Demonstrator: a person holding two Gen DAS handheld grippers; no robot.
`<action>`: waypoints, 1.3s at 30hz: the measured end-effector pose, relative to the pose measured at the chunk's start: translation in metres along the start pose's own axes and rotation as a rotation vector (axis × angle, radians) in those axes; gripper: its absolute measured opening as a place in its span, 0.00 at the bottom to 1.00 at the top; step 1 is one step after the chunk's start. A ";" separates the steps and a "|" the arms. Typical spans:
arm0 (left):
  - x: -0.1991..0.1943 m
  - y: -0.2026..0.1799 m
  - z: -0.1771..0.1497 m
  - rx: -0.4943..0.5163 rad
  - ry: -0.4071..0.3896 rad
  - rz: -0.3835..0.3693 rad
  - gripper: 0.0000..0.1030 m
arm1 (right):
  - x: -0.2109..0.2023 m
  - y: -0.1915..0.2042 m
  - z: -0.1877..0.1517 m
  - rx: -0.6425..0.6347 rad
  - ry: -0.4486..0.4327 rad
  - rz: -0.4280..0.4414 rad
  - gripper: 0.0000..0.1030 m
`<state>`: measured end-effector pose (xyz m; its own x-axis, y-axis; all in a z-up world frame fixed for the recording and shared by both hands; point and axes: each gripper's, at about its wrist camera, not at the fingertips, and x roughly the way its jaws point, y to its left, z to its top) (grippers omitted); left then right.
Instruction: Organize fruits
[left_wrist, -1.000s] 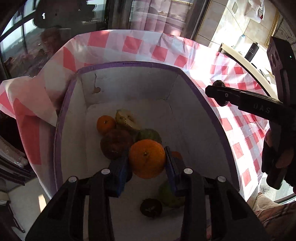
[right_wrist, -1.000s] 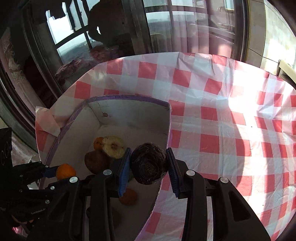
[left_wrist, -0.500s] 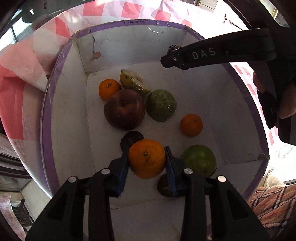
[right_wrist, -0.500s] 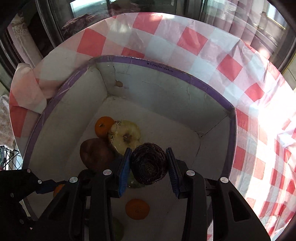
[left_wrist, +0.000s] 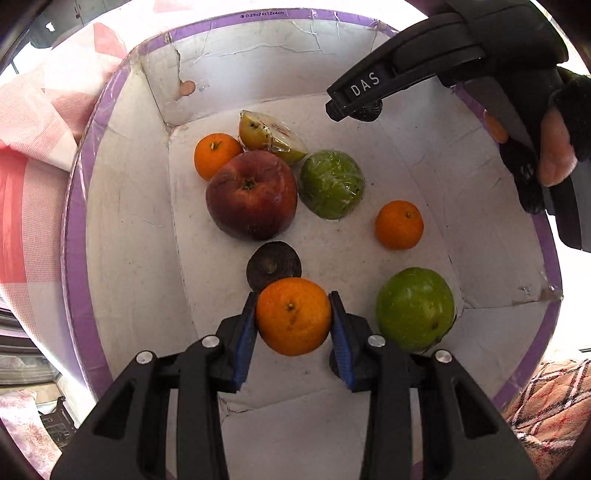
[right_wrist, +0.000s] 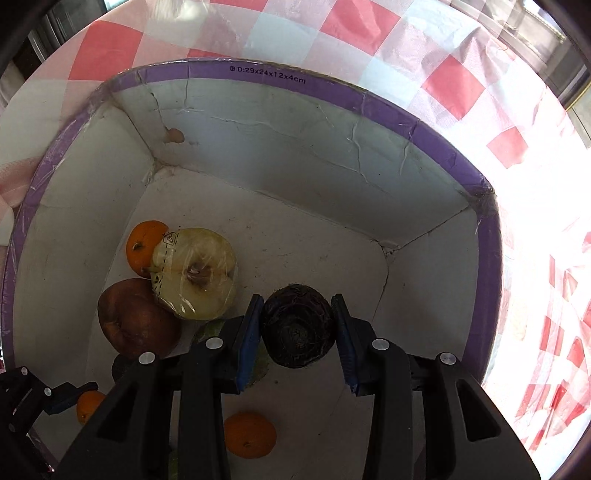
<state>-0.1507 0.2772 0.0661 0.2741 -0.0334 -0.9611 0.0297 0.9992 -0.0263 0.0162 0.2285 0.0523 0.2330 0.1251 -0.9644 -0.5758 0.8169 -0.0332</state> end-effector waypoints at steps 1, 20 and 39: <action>0.000 -0.001 0.000 0.001 0.001 -0.001 0.37 | 0.000 0.000 -0.001 0.003 0.000 -0.002 0.37; -0.042 -0.009 -0.001 0.017 -0.222 -0.032 0.98 | -0.057 -0.007 -0.005 0.021 -0.194 0.120 0.67; -0.133 0.047 0.001 -0.297 -0.379 0.216 0.98 | -0.132 -0.007 -0.091 0.170 -0.185 0.113 0.84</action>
<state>-0.1848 0.3287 0.1933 0.5743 0.2235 -0.7875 -0.3246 0.9453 0.0316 -0.0823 0.1552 0.1553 0.3232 0.3086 -0.8946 -0.4699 0.8729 0.1314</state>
